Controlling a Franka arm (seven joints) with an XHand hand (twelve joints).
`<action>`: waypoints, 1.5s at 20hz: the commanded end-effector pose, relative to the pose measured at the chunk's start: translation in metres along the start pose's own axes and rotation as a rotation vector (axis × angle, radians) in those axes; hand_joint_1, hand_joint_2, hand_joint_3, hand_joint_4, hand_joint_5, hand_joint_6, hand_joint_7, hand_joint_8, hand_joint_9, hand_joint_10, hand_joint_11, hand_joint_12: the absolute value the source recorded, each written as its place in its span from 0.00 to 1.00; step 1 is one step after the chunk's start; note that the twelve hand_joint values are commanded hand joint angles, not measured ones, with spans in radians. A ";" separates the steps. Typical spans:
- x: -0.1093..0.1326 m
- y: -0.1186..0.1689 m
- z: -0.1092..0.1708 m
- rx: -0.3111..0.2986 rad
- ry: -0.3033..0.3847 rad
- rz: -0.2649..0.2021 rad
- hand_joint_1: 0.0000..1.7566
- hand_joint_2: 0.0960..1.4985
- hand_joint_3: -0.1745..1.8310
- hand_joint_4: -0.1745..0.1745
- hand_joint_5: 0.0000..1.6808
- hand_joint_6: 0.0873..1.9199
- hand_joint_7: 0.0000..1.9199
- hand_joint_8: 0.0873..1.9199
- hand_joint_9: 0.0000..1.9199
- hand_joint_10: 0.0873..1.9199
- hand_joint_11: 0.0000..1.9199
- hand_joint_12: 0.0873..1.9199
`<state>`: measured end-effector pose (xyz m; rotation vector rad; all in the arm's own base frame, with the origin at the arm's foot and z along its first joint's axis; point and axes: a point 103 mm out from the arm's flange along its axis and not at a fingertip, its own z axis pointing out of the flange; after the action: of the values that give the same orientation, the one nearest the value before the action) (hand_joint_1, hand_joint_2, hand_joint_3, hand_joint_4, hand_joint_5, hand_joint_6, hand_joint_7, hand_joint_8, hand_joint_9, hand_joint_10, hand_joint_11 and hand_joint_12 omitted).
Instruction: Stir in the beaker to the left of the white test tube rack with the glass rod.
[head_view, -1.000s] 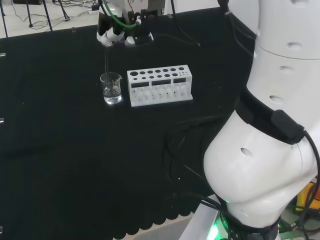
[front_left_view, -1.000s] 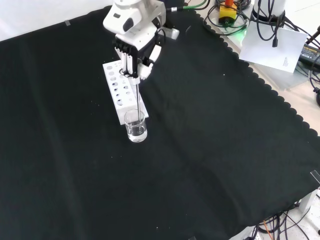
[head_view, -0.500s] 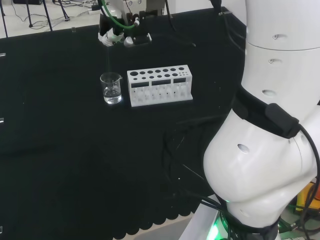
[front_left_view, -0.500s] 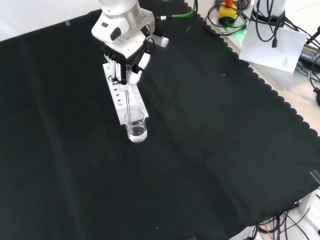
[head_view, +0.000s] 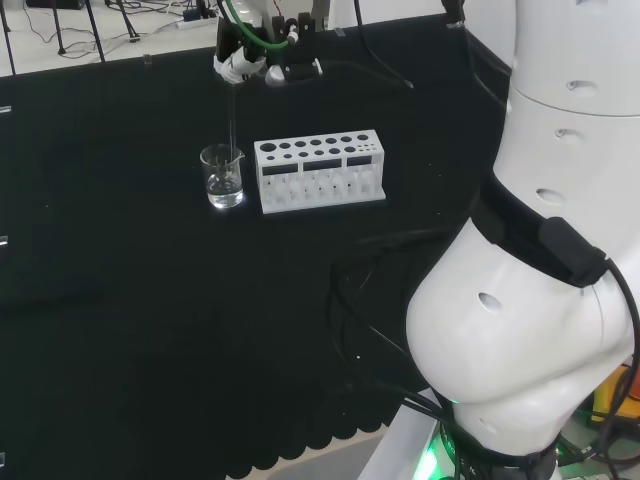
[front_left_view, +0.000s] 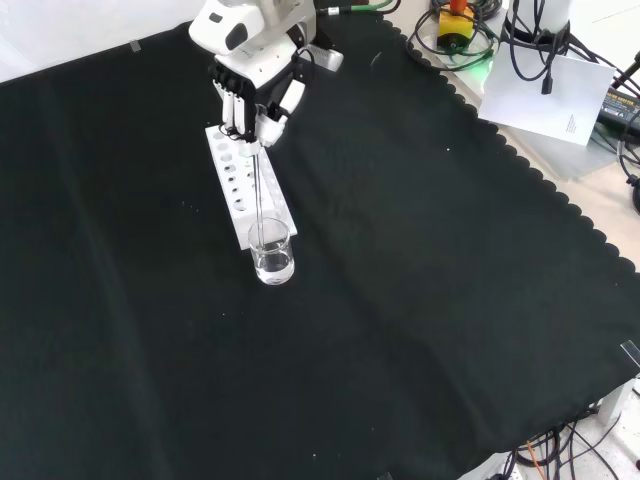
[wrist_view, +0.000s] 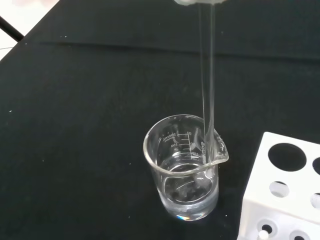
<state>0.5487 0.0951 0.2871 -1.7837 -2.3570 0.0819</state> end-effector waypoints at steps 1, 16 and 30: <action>0.019 -0.001 0.012 0.019 -0.012 -0.028 0.75 0.72 0.00 0.00 0.82 0.00 0.61 0.52 0.81 0.45 0.86 0.24; 0.021 0.040 0.012 0.021 -0.016 -0.041 0.75 0.72 0.00 0.00 0.82 0.00 0.61 0.52 0.81 0.45 0.86 0.24; -0.024 -0.027 -0.007 0.007 -0.003 0.007 0.75 0.72 0.00 0.00 0.82 0.00 0.61 0.51 0.81 0.45 0.86 0.24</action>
<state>0.5625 0.0759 0.2687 -1.7729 -2.3373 0.1099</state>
